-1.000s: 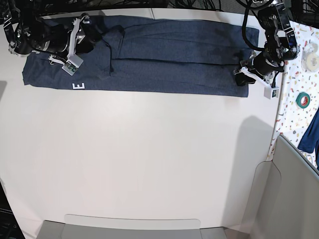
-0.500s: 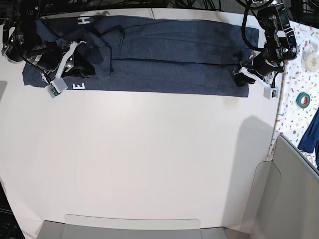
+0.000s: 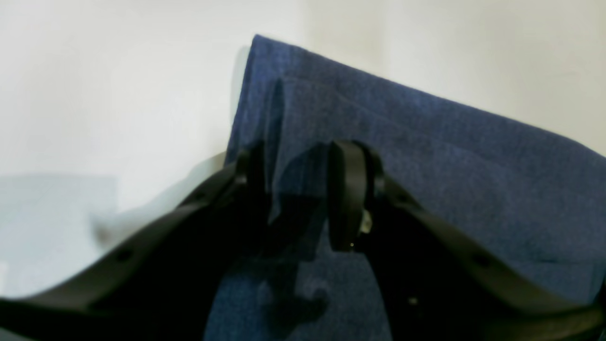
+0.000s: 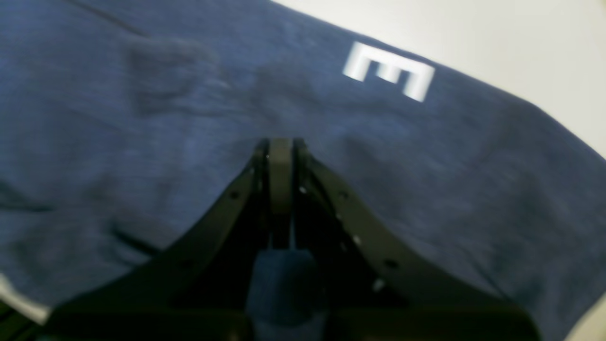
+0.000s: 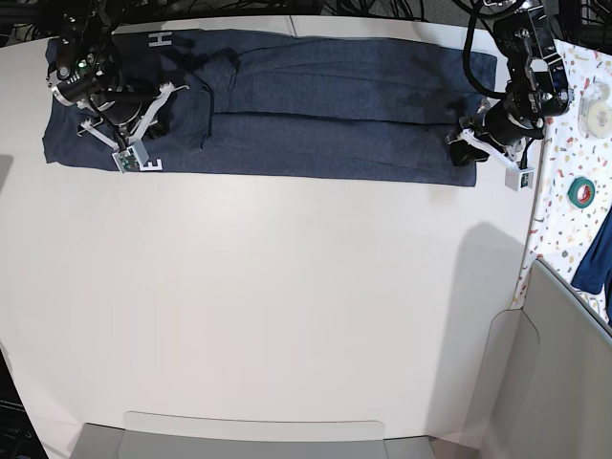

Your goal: Layout the t-shirt on the table in an organized manner, then fold the t-shirt properly

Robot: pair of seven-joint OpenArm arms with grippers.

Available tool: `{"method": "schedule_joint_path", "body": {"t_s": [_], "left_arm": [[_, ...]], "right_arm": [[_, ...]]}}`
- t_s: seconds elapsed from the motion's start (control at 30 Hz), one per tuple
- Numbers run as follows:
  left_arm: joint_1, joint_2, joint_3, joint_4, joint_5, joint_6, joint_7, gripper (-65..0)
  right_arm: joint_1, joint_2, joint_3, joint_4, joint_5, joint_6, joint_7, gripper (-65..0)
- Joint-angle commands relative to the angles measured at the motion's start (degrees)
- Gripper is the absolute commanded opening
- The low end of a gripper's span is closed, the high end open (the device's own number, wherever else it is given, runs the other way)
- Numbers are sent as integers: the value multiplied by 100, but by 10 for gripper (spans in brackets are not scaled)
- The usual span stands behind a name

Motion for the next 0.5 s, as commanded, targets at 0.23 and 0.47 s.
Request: {"method": "schedule_joint_path", "body": {"t_s": [0.23,0.47], "left_arm": [[3,-45,-11,82,-86,-23,-62,-436],[12,113,-3,82,-68,-32,-62,-436]], "right_arm": [[-84,-118,62,312,-172,-2,127,-650],[-110,-118,27,321,-374,-10,514,-650]]}}
